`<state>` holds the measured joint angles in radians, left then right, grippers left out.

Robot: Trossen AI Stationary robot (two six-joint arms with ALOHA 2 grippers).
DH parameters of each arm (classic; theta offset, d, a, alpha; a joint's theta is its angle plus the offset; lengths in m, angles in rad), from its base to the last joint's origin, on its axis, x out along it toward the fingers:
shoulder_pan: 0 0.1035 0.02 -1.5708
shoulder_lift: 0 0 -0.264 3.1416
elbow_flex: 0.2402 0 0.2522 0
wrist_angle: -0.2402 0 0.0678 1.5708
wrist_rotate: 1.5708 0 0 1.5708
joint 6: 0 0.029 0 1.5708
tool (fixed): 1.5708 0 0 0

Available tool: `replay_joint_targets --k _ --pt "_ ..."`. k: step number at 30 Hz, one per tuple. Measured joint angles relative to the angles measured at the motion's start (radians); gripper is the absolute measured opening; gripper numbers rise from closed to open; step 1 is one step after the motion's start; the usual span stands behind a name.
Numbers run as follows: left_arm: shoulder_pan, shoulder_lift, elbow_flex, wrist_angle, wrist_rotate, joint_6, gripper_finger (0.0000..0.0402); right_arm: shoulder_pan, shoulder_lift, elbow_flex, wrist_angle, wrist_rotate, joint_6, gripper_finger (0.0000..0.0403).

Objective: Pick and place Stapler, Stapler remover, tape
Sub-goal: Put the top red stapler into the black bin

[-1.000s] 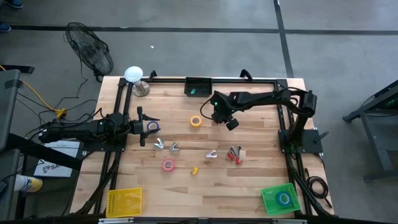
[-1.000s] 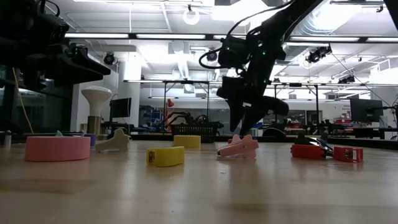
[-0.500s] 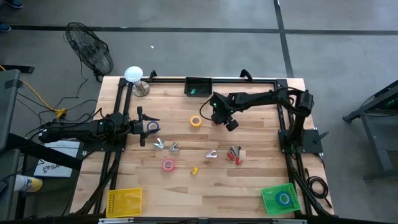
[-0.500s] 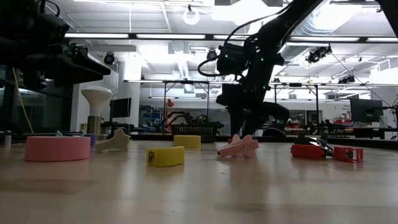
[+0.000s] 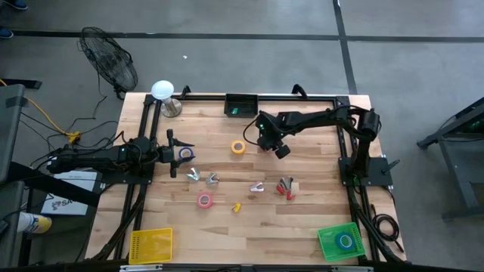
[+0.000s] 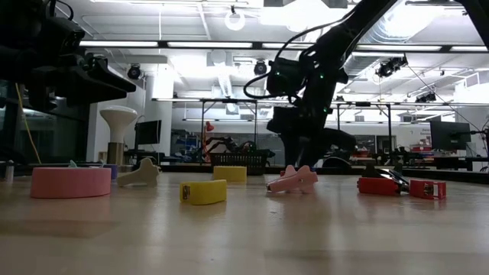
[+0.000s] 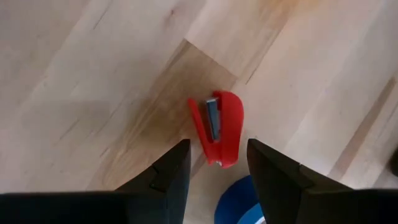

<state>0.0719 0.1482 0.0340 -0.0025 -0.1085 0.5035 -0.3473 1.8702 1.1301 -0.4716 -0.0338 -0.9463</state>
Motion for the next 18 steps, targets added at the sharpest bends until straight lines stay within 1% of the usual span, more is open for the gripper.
replay_joint_targets --k 5,8,18 --pt "0.0 0.0 0.0 0.0 0.0 0.0 0.0197 0.0 0.011 0.0 0.002 0.0 0.001 0.0147" --pt "0.0 0.0 0.0 0.0 0.0 0.0 0.0197 0.0 0.014 0.0 0.003 0.0 0.002 0.0139" --pt "0.0 0.0 0.0 0.0 0.0 0.0 0.0197 0.0 0.015 0.0 0.009 0.015 0.003 0.0077"
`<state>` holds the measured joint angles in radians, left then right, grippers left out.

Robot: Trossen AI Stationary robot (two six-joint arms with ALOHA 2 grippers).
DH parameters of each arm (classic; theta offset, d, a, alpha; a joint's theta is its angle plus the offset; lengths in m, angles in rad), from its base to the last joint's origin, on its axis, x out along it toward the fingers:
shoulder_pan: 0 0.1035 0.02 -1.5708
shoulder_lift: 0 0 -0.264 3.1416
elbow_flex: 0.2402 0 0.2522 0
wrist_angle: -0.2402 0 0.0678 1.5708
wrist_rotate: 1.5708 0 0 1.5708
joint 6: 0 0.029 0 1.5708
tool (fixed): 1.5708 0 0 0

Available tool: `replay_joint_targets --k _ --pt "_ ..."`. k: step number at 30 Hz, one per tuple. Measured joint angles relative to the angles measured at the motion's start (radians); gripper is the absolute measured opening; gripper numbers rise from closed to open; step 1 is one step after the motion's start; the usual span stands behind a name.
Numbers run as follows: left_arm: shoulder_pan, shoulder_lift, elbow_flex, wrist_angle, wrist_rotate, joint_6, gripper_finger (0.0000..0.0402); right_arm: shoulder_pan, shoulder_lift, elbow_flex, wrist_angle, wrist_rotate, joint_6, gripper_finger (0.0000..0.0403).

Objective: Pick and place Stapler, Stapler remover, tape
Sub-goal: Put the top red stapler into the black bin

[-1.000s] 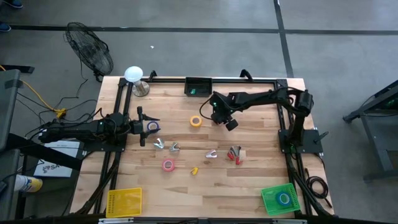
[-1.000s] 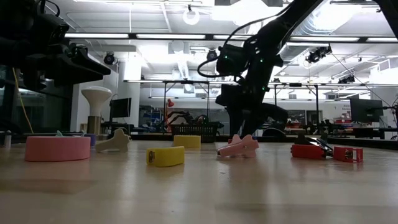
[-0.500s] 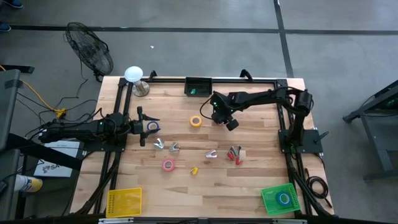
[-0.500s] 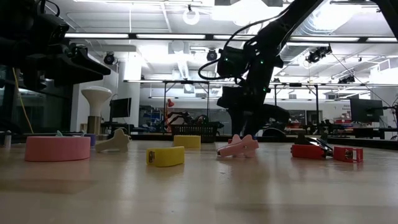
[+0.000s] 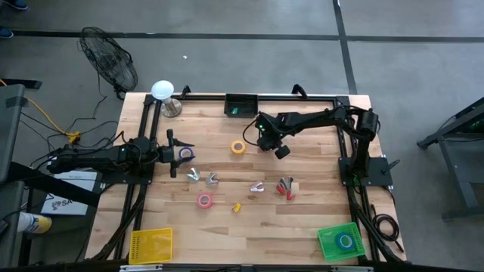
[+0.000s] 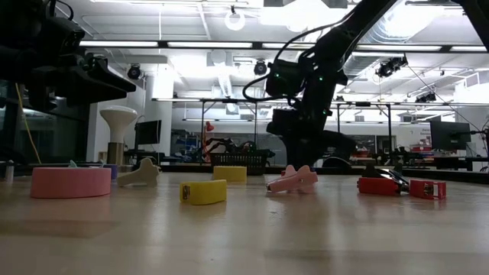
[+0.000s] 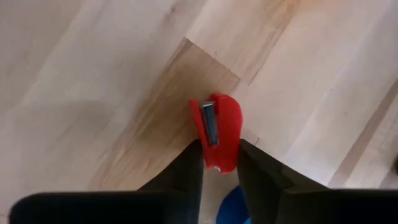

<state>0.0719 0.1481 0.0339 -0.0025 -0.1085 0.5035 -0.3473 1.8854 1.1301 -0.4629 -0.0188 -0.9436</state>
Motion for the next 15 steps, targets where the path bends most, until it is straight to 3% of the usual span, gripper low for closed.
replay_joint_targets --k 6,15 --pt "0.0 0.0 0.0 0.0 0.0 0.0 0.0197 0.001 0.0 0.0 0.024 0.074 0.039 0.0045" --pt "0.0 0.0 0.0 0.0 0.0 0.0 0.0197 0.001 0.0 0.083 0.071 0.202 0.182 0.0055"
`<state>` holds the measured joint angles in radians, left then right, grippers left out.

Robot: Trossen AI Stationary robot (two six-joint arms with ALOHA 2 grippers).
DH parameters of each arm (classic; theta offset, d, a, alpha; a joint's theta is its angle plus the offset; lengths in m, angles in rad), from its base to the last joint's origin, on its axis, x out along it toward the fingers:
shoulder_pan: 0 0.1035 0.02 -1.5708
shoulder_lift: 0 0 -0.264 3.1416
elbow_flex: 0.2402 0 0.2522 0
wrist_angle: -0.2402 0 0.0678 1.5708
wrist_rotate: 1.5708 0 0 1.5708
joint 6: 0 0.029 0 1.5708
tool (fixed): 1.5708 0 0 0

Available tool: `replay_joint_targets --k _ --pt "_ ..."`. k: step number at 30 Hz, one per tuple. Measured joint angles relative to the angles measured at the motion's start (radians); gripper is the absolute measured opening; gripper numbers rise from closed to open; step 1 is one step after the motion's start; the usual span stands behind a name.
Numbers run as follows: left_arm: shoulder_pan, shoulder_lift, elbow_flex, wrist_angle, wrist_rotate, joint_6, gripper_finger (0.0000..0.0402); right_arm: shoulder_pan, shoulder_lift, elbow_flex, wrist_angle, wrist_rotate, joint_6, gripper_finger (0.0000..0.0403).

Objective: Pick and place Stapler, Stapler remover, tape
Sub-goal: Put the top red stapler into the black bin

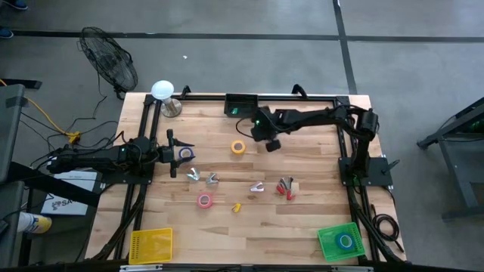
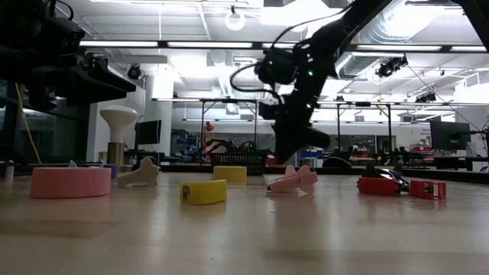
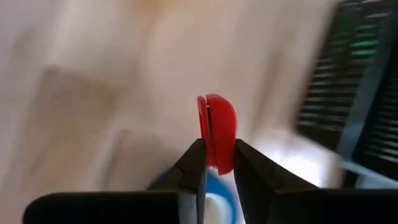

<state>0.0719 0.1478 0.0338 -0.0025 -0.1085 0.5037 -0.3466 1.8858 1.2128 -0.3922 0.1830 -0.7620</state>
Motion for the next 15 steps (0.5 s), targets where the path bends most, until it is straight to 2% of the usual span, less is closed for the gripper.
replay_joint_targets --k 6,15 --pt "0.0 0.0 0.0 0.0 0.0 0.0 0.0197 -0.006 0.0 0.067 0.039 0.128 -0.019 0.0045" --pt "0.0 0.0 0.0 0.0 0.0 0.0 0.0197 -0.068 0.0 0.077 0.144 0.106 -0.142 0.0053"
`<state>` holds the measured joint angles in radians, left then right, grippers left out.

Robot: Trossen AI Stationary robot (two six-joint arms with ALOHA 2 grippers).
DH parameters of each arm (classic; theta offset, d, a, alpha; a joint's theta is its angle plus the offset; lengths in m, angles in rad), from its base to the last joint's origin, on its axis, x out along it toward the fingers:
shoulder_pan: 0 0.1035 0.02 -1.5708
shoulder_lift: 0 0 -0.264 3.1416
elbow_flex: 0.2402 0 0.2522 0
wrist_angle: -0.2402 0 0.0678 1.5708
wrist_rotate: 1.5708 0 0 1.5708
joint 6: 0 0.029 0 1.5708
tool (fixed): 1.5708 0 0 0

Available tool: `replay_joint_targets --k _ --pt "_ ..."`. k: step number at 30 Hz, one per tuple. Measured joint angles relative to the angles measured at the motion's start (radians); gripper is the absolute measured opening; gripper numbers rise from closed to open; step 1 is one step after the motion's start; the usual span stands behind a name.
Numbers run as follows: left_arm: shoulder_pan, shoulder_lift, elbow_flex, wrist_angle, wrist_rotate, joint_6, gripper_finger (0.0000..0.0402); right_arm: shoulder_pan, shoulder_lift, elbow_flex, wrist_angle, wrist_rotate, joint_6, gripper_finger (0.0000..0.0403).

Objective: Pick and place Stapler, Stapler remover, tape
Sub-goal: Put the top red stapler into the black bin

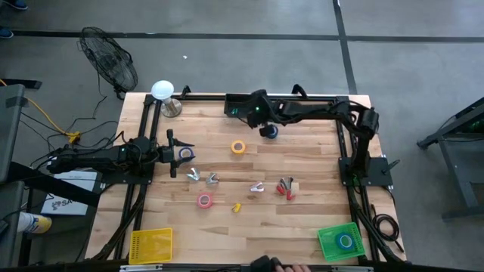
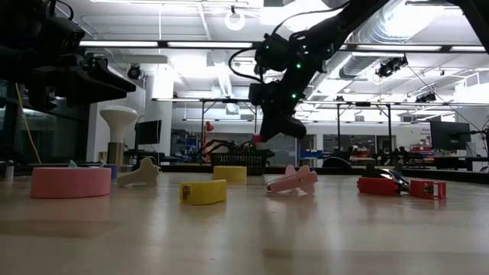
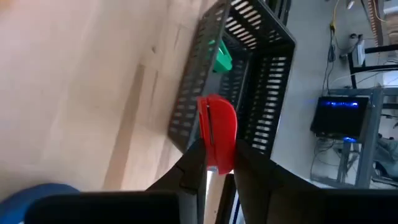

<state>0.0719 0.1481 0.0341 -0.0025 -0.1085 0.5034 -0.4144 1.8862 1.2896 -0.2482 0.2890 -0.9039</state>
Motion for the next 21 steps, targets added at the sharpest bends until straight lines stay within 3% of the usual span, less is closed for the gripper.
replay_joint_targets --k 9,21 --pt "0.0 0.0 0.0 0.0 0.0 0.0 0.0197 -0.053 0.057 0.005 0.126 -0.023 -0.081 0.0055" --pt "0.0 0.0 0.0 0.0 0.002 0.0 0.0197 -0.072 0.17 0.176 0.053 0.005 -0.092 0.0057"
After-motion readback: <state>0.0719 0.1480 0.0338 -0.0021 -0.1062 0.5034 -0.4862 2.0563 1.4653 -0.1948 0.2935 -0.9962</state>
